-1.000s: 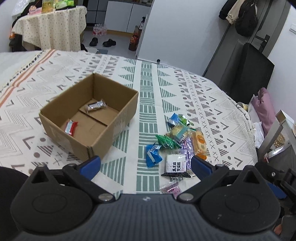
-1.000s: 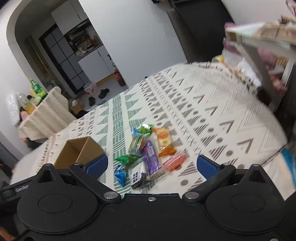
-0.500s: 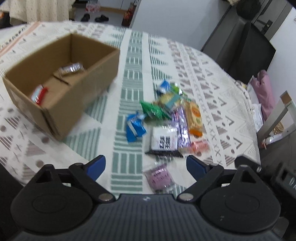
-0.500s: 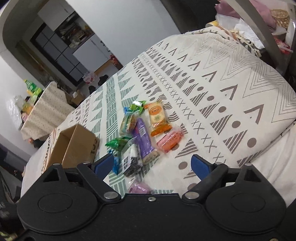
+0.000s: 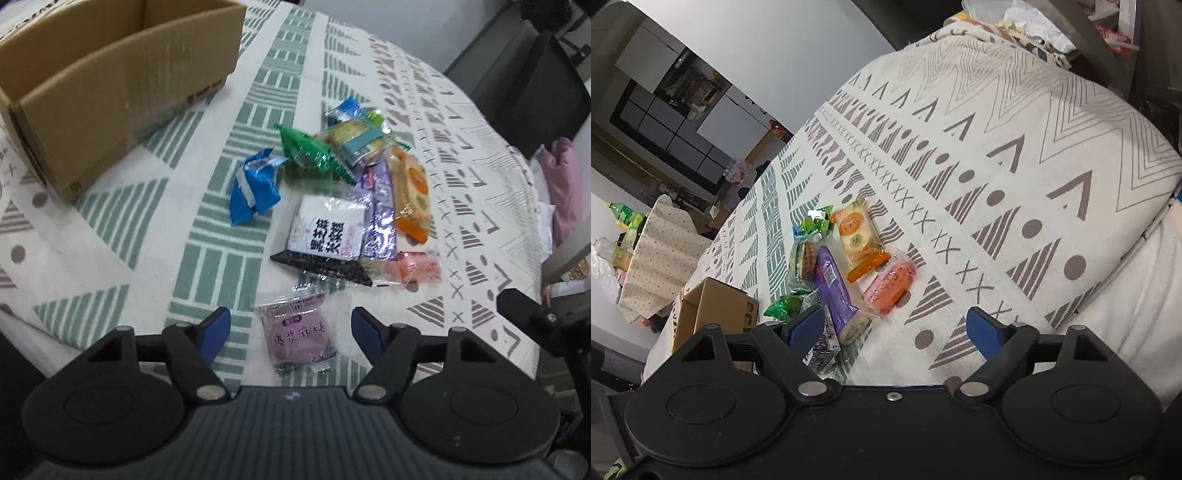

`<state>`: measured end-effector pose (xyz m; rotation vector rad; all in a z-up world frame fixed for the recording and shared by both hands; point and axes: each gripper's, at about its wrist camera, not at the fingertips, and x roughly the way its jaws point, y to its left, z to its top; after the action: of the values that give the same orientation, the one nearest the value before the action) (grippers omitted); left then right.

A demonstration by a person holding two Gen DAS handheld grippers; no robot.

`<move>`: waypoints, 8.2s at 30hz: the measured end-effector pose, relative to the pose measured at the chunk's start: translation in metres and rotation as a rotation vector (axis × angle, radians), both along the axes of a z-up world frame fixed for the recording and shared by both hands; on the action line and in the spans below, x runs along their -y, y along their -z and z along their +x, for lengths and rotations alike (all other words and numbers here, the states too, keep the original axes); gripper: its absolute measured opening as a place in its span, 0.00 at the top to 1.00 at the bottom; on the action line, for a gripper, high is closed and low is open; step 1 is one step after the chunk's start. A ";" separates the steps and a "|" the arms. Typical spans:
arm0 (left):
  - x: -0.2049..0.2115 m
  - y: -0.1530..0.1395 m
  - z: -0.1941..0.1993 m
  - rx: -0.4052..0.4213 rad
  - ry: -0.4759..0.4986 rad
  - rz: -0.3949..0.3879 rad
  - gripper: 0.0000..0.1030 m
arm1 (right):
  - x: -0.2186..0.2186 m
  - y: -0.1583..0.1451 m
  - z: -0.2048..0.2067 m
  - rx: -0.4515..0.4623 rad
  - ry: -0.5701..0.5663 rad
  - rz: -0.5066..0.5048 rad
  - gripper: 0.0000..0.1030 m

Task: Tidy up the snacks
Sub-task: 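Grasp the pink pastry bag with the left gripper while the right gripper grasps the orange candy, then carry the pink bag and orange candy over the box and release both, then withdraw both grippers from the box back toward the snack pile, then grasp the blue packet with the left gripper while the right gripper grasps the purple bar, then carry the blue packet and purple bar over the cardboard box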

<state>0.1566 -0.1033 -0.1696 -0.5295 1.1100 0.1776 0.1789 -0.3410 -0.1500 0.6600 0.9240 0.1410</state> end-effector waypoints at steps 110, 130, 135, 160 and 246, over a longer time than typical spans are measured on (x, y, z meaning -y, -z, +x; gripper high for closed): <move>-0.232 -0.104 0.030 0.199 -0.173 0.078 0.71 | -0.221 -0.074 0.055 0.228 -0.253 0.157 0.84; -0.233 -0.103 0.022 0.178 -0.237 0.128 0.20 | -0.211 -0.074 0.058 0.225 -0.232 0.158 0.39; -0.217 -0.107 0.015 0.189 -0.221 0.107 0.16 | -0.183 -0.076 0.046 0.237 -0.196 0.120 0.16; -0.115 -0.148 -0.029 0.309 -0.099 0.156 0.01 | -0.067 -0.084 0.003 0.248 -0.117 0.098 0.00; -0.072 -0.028 0.049 0.076 -0.029 0.082 0.74 | -0.077 0.039 0.083 -0.011 -0.221 -0.017 0.81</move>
<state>0.2056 -0.0312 -0.1413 -0.4753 1.0174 0.2260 0.2617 -0.2639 -0.1886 0.5426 1.0061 0.3258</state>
